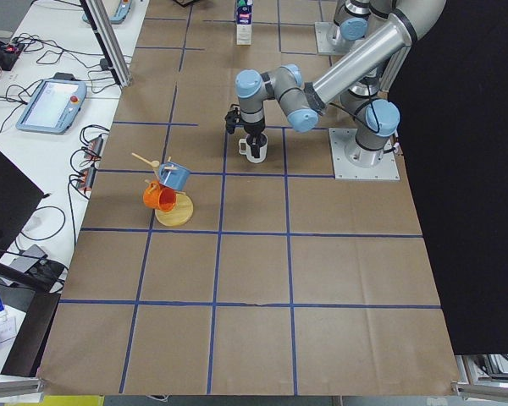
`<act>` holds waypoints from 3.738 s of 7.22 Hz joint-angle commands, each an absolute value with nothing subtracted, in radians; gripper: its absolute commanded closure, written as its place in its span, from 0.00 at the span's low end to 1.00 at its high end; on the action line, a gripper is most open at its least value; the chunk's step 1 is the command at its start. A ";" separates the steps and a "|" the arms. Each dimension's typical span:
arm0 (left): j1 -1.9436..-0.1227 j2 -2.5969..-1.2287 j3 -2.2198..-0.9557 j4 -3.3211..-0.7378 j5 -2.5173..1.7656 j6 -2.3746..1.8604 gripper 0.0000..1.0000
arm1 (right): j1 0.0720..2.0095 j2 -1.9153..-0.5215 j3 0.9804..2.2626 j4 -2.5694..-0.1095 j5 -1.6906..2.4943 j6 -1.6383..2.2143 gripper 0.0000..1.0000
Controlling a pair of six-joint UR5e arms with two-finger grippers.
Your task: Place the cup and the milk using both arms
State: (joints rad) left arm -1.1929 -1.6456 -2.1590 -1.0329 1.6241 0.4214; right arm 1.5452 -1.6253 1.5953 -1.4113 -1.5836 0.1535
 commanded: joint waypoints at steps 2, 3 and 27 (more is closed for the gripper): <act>-1.190 -1.661 -2.167 -1.041 1.626 0.416 0.84 | 1.546 -1.625 1.595 -1.411 -1.585 0.153 0.00; -1.190 -1.664 -2.166 -1.035 1.625 0.417 1.00 | 1.546 -1.624 1.595 -1.410 -1.585 0.153 0.00; -1.782 -2.224 -1.318 -1.292 1.525 -0.281 0.97 | 1.546 -1.626 1.595 -1.407 -1.585 0.153 0.00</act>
State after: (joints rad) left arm -1.7821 -2.2154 -1.3209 -1.2877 1.5151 -0.2804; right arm 1.5452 -1.6254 1.5953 -1.4070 -1.5848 0.1528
